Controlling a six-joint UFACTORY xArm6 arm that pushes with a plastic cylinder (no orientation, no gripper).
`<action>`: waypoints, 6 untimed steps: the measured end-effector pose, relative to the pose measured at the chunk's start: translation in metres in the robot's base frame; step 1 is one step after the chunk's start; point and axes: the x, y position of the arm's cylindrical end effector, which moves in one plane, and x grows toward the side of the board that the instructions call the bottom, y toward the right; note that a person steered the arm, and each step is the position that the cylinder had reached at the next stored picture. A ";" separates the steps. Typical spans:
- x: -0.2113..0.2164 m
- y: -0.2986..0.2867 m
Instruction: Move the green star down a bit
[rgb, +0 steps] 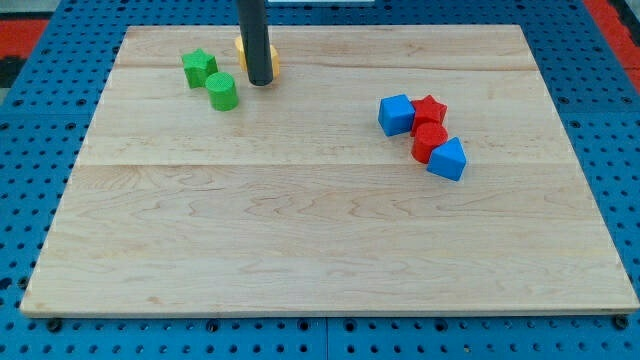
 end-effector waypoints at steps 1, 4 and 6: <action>-0.008 -0.017; -0.041 -0.040; -0.043 -0.041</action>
